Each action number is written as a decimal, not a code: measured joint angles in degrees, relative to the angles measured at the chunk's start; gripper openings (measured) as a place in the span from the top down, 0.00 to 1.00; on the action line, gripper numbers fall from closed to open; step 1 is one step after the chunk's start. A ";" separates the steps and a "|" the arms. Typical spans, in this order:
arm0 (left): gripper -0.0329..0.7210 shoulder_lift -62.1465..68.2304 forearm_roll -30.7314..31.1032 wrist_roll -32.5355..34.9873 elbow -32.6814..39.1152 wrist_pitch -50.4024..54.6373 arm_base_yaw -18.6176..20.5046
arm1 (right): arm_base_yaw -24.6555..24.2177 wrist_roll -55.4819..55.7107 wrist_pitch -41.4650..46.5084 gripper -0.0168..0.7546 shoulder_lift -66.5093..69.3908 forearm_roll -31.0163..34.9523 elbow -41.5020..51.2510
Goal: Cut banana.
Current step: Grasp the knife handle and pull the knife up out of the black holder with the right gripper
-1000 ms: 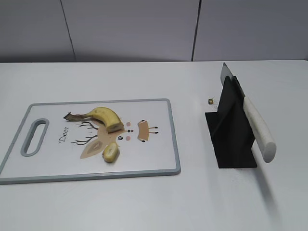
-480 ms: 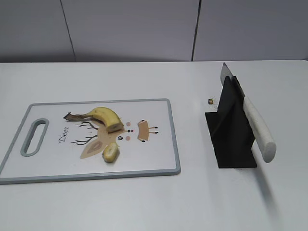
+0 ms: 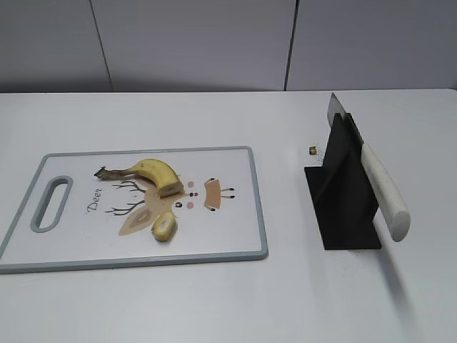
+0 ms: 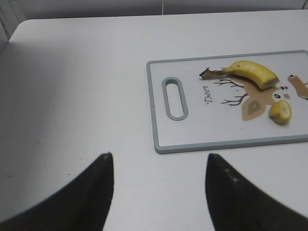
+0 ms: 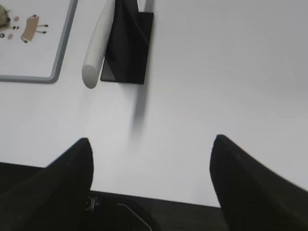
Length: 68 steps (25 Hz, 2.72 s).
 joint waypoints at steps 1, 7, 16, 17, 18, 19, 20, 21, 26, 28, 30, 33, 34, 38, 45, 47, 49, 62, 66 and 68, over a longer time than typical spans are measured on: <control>0.18 0.00 0.00 0.00 0.00 0.00 0.00 | 0.00 0.13 0.72 0.24 1.69 0.00 -0.77; 0.18 0.00 0.00 0.00 0.00 0.00 0.00 | 0.93 2.81 1.73 0.24 9.42 2.15 -2.87; 0.18 0.00 0.00 0.00 0.00 0.00 0.00 | 13.40 8.25 1.87 0.24 19.78 -0.81 -3.73; 0.18 0.00 0.00 0.00 0.00 0.00 0.00 | 15.33 9.43 1.92 0.24 20.90 -2.72 -4.40; 0.18 0.00 0.00 0.00 0.00 0.00 0.00 | 16.87 10.86 1.92 0.24 22.23 -4.40 -5.30; 0.18 0.00 0.00 0.00 0.00 0.00 0.00 | 18.65 12.36 1.92 0.24 23.68 -6.35 -6.26; 0.18 0.00 0.00 0.00 0.00 0.00 0.00 | 20.27 13.72 1.92 0.24 24.94 -7.84 -7.54; 0.18 0.00 0.00 0.00 0.00 0.00 0.00 | 21.52 14.65 1.92 0.24 26.49 -8.72 -8.86; 0.18 0.00 0.00 0.00 0.00 0.00 0.00 | 26.02 16.47 1.87 0.24 34.73 -8.68 -14.37; 0.18 0.00 0.00 0.00 0.00 0.00 0.00 | 26.08 17.68 1.87 0.24 37.98 -8.58 -16.11; 0.18 0.00 0.00 0.00 0.00 0.00 0.00 | 26.08 18.36 1.82 0.24 41.49 -8.58 -17.66; 0.18 0.00 0.03 0.00 0.00 0.00 0.00 | 26.08 19.16 1.82 0.24 46.07 -8.37 -19.28; 0.18 0.00 0.05 0.00 0.00 0.00 0.00 | 26.08 19.43 1.70 0.24 47.32 -7.95 -19.61; 0.18 0.00 0.05 0.00 0.00 0.00 0.00 | 25.09 19.78 0.26 0.24 52.61 -5.98 -20.50; 0.18 0.00 0.05 0.00 0.00 0.00 0.00 | 20.51 19.18 -1.81 0.24 59.90 -5.12 -20.56; 0.18 0.00 0.05 0.00 0.00 0.00 0.00 | 19.78 18.30 -2.90 0.24 61.07 -5.00 -20.56; 0.18 0.00 0.05 0.00 0.00 0.00 0.00 | 19.54 18.03 -3.44 0.24 62.22 -5.00 -20.56; 0.18 0.00 0.05 0.00 0.00 0.00 0.00 | 19.54 16.80 -4.41 0.38 70.85 -4.70 -20.60; 0.18 0.00 0.05 0.00 0.00 0.00 0.00 | 19.54 16.67 -4.95 0.44 72.03 -4.44 -20.60; 0.18 0.00 0.05 0.00 0.00 0.00 0.00 | 19.54 16.67 -5.01 0.46 72.87 -3.63 -20.60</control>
